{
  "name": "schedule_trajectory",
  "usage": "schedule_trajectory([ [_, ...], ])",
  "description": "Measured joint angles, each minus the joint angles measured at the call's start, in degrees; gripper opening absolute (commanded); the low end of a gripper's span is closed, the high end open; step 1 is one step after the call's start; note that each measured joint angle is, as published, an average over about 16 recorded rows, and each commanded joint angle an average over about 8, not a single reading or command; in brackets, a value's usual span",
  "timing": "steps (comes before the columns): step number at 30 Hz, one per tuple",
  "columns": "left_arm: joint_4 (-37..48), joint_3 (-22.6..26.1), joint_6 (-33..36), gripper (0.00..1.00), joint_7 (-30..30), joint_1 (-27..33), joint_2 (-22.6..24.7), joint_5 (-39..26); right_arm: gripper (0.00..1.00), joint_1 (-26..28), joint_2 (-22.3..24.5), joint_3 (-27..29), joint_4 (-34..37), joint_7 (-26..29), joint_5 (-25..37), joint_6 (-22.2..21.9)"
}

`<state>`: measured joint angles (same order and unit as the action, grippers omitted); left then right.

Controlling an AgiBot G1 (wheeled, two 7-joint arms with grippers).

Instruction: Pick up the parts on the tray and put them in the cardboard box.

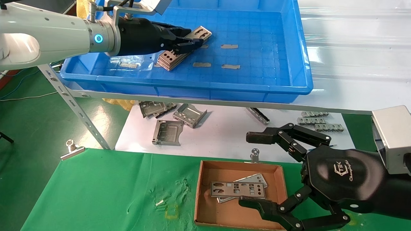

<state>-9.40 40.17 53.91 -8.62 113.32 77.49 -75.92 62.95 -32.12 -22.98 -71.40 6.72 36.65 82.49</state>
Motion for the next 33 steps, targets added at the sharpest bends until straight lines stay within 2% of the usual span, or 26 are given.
schedule_trajectory([
  [17,1.41,-0.18,-0.58,0.0,2.29,1.55,-0.25,3.0,1.0,0.0,0.0,0.0,0.0,0.0,0.0,0.0],
  [28,1.32,0.85,-1.11,0.0,3.0,0.33,0.05,3.29,1.0,0.0,0.0,0.0,0.0,0.0,0.0,0.0],
  [29,1.17,0.95,-1.32,0.05,3.02,0.11,0.09,3.36,1.0,0.0,0.0,0.0,0.0,0.0,0.0,0.0],
  [33,0.49,1.4,-2.28,0.53,2.97,-0.65,0.21,3.67,1.0,0.0,0.0,0.0,0.0,0.0,0.0,0.0],
])
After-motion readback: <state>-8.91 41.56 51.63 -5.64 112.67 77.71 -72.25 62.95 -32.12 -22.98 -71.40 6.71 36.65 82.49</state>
